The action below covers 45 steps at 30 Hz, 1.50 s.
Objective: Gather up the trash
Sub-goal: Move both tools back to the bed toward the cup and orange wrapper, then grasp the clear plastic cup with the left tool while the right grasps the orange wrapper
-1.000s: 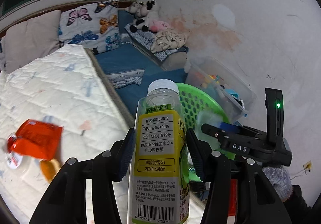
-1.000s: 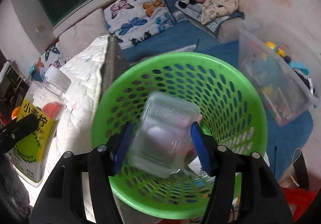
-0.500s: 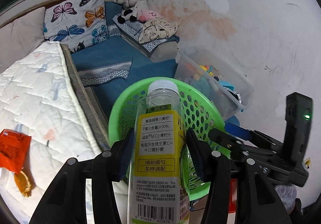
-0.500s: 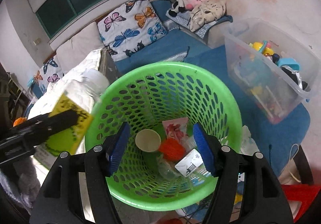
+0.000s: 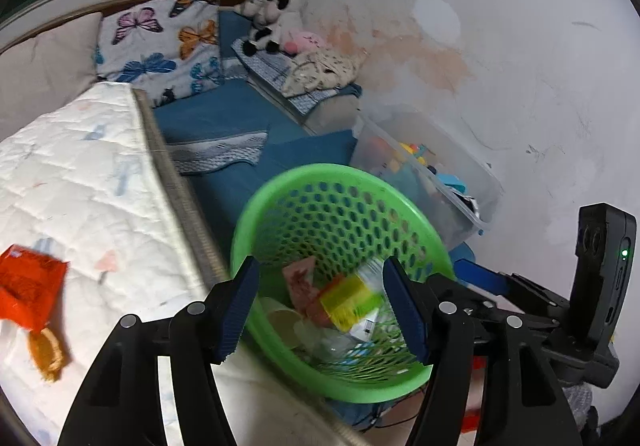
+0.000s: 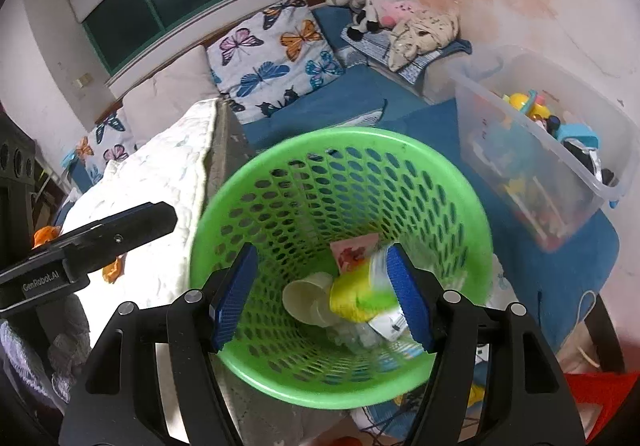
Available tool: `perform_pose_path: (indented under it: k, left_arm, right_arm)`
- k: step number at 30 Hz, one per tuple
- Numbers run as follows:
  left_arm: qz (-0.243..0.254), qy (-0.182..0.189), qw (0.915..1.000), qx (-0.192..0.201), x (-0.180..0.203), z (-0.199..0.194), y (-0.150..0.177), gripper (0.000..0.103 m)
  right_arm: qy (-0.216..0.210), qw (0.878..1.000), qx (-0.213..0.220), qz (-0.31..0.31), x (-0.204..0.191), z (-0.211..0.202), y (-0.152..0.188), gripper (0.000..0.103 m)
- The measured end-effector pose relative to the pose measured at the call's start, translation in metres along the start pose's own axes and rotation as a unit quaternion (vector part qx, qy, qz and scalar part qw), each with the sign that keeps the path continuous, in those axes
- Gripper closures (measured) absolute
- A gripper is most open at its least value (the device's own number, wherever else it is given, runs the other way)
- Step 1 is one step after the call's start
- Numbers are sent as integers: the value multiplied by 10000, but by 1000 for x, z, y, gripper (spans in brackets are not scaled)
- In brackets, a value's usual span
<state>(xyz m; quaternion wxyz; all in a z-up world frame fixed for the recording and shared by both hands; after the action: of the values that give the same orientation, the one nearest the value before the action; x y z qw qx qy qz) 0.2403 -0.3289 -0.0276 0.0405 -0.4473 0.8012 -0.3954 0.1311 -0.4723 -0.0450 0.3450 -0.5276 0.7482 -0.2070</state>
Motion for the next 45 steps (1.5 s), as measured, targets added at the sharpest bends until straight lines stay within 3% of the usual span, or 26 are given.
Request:
perform_pose_path:
  k: [6, 12, 20, 27, 35, 45]
  left_arm:
    - [-181, -458, 9985, 228, -45, -36, 12, 41]
    - [-555, -1102, 9912, 480, -105, -80, 25, 41]
    - [-1160, -1955, 9707, 772, -187, -134, 41, 40]
    - [-1721, -2432, 9510, 828, -253, -158, 51, 29]
    - [-2107, -2569, 9407, 692, -300, -154, 59, 25]
    - [-2319, -2062, 9485, 630, -323, -140, 59, 24]
  right_arm:
    - [-196, 9997, -19, -159, -26, 3, 2, 36]
    - [-415, 9985, -90, -359, -58, 9, 3, 34]
    - [-732, 9943, -199, -753, -114, 24, 5, 32]
    - [-1029, 9870, -328, -1190, -168, 41, 8, 29]
    - [-1336, 9755, -571, -1649, -225, 68, 16, 27]
    - [-1746, 9542, -928, -2244, -281, 110, 20, 21]
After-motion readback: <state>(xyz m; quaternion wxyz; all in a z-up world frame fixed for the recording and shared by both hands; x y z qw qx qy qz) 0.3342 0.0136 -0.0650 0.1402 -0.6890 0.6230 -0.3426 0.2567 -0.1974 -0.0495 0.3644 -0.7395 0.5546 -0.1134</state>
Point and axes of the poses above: each gripper's, at about its wrist camera, not at the fingertips, and z roughly the way its jaws point, x to its right, y to its underside, the point moved 5 cm from there along z, roughly the way its jaws point, and after that the axes turned 1 degree about x, right-handed, at the moved point
